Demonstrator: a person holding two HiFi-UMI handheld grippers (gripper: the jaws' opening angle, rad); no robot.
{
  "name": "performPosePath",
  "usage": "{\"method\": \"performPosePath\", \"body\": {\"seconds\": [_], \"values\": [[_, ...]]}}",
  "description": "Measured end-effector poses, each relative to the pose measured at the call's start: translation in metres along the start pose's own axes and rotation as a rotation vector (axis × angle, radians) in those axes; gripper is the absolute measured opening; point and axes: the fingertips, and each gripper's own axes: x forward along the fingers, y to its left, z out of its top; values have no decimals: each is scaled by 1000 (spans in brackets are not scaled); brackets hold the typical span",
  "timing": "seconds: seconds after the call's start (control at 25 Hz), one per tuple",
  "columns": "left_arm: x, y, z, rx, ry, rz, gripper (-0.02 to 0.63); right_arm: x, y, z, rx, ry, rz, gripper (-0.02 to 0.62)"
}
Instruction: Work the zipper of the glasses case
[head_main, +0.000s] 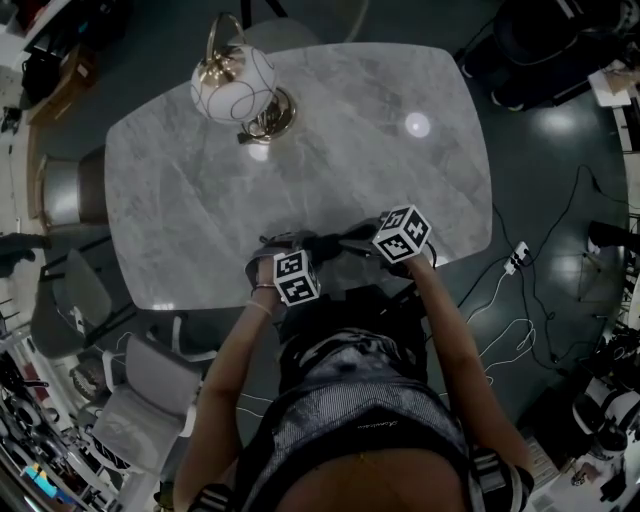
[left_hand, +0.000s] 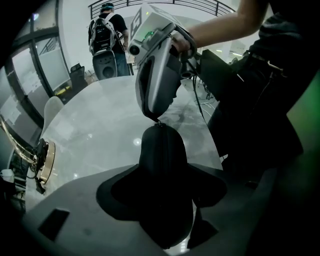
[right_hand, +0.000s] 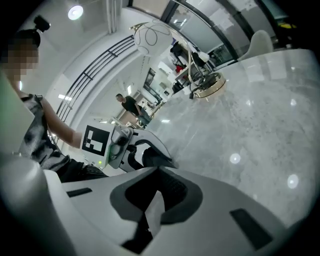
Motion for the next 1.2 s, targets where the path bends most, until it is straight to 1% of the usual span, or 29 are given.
{"method": "performPosePath", "body": {"seconds": [0.08, 0.16, 0.32, 0.36, 0.4, 0.44, 0.52, 0.68, 0.76, 0.8, 0.84, 0.88, 1.04, 1.2], "values": [[-1, 1, 0, -13, 0, -15, 264, -2, -2, 0, 14, -9, -26, 61], [0, 1, 0, -15, 1, -21, 264, -5, -6, -5, 25, 3, -61, 61], [-1, 2, 0, -23, -4, -34, 264, -7, -25, -24, 18, 90, -198, 58], [-1, 2, 0, -24, -5, -35, 264, -9, -30, -28, 13, 107, -223, 58], [-1, 1, 0, -24, -6, -36, 264, -11, -32, -30, 13, 107, -230, 58], [-1, 1, 1, -23, -8, -35, 264, -13, -31, -29, 18, 93, -223, 58], [-1, 2, 0, -24, -12, -33, 264, -14, -27, -24, 43, 48, -178, 58], [-1, 1, 1, -26, -13, -44, 264, -16, -18, -16, 168, -55, -36, 63], [-2, 1, 1, -28, -14, -49, 264, -15, -14, -14, 228, -81, 38, 68], [-2, 1, 1, -28, -15, -49, 264, -15, -13, -14, 250, -86, 64, 87], [-2, 0, 2, -29, -15, -47, 264, -14, -12, -14, 265, -86, 81, 112], [-2, 0, 2, -28, -15, -46, 264, -13, -12, -14, 273, -81, 90, 156], [-5, 0, 5, -30, -21, -48, 264, -6, -18, -16, 272, -49, 85, 160], [-3, 1, 4, -31, -20, -48, 264, -1, -8, -7, 246, -51, 132, 159]]}}
